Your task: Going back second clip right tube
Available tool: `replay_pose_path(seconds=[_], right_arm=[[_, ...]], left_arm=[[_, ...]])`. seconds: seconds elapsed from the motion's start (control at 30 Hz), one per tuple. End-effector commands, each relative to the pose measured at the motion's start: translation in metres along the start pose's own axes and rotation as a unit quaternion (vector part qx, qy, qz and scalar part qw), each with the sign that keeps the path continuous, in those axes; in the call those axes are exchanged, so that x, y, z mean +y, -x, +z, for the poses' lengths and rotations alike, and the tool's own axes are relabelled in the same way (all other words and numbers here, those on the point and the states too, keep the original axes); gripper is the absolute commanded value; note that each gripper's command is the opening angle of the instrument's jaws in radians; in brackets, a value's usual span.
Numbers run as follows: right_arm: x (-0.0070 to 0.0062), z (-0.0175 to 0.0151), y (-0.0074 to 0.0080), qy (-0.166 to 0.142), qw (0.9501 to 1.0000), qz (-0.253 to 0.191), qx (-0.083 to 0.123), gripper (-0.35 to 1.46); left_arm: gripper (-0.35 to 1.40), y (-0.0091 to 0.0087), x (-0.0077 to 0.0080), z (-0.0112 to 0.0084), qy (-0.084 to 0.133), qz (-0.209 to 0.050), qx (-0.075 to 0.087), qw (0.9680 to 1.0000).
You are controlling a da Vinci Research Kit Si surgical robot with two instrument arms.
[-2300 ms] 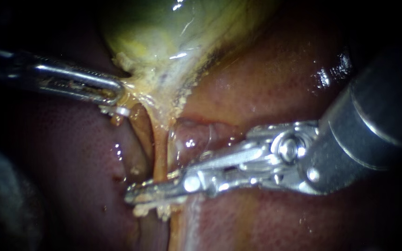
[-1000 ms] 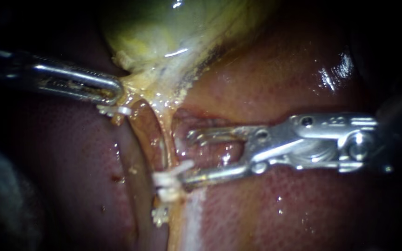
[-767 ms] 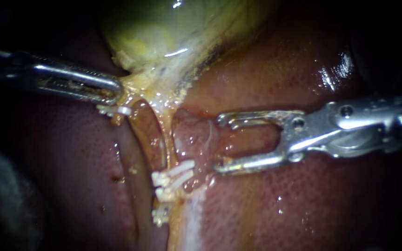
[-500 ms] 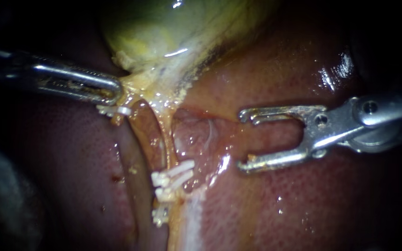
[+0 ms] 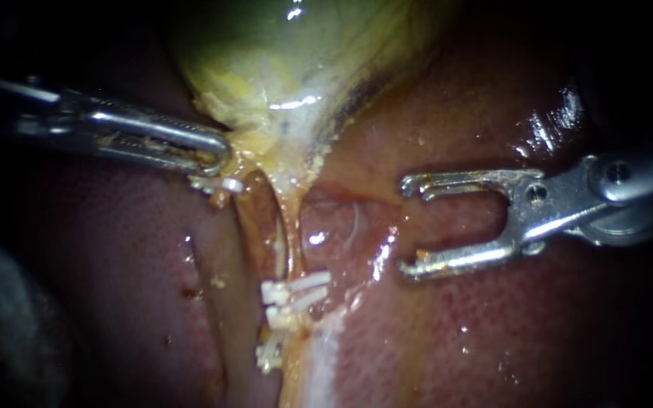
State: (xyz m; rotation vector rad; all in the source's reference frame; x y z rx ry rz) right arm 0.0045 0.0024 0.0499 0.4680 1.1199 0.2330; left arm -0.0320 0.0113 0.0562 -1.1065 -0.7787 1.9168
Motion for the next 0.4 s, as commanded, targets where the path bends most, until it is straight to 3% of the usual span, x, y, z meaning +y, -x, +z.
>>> replay_pose_path(seconds=[0.03,0.2,0.4], right_arm=[[0.0000,0.0000,0.0000,0.000,1.0000,0.000,0.000,0.50],[0.0000,0.0000,0.0000,0.000,1.0000,0.000,0.000,0.50],[0.0001,0.0004,-0.0001,-0.006,1.0000,0.001,-0.001,0.50]], left_arm=[[-0.35,0.0001,-0.0001,0.0004,0.001,0.001,-0.002,1.0000],[-0.35,0.0004,-0.0002,0.0012,0.002,0.002,-0.003,1.0000],[-0.35,0.0005,-0.0002,0.0008,0.003,0.002,-0.003,1.0000]])
